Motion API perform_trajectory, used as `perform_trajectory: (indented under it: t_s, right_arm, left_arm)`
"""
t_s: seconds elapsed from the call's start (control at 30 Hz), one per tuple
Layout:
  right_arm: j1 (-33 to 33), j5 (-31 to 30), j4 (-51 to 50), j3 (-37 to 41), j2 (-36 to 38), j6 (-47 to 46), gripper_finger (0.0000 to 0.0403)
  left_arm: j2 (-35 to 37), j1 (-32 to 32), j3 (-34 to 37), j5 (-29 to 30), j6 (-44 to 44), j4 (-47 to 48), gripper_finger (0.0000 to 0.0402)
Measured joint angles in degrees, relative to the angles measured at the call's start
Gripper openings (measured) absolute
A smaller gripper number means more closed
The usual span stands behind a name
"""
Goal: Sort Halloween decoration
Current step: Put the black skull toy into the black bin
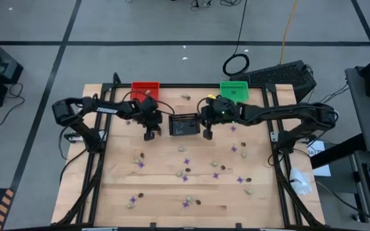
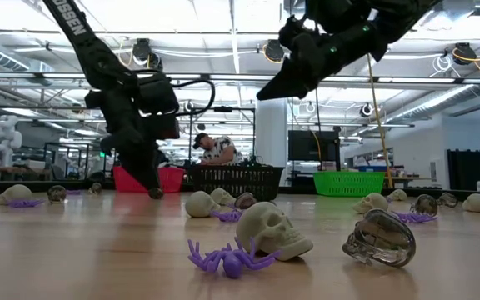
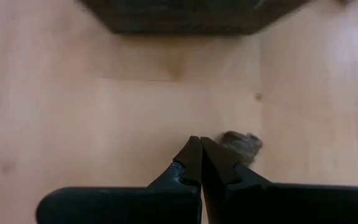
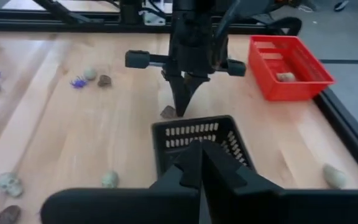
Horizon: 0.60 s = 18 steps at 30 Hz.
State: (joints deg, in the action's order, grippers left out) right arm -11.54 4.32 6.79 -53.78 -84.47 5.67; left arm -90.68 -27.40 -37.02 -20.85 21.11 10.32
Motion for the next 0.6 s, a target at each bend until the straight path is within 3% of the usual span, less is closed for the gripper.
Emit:
perform_trajectory:
  t_s: [0.23, 0.33, 0.5, 0.6]
  right_arm:
    - [2.66, -0.51, -0.26, -0.97, -1.72, -0.75, 0.0]
    - [3.82, -3.33, -0.64, -1.0, -1.43, -0.51, 0.0]
    - [4.25, -4.48, -1.42, -0.99, -1.29, -0.5, 0.0]
    - [4.23, -4.48, -1.74, -0.99, -1.42, -0.51, 0.0]
  left_arm:
    - [0.28, 5.77, 1.06, -0.3, -2.76, 0.07, 0.0]
    - [1.08, 7.76, 1.25, -0.4, -3.9, 0.46, 0.0]
    - [5.28, 10.34, 1.46, -3.08, -7.15, 3.28, 0.0]
    - [9.0, 12.54, 1.3, -1.03, -9.89, 6.06, 0.0]
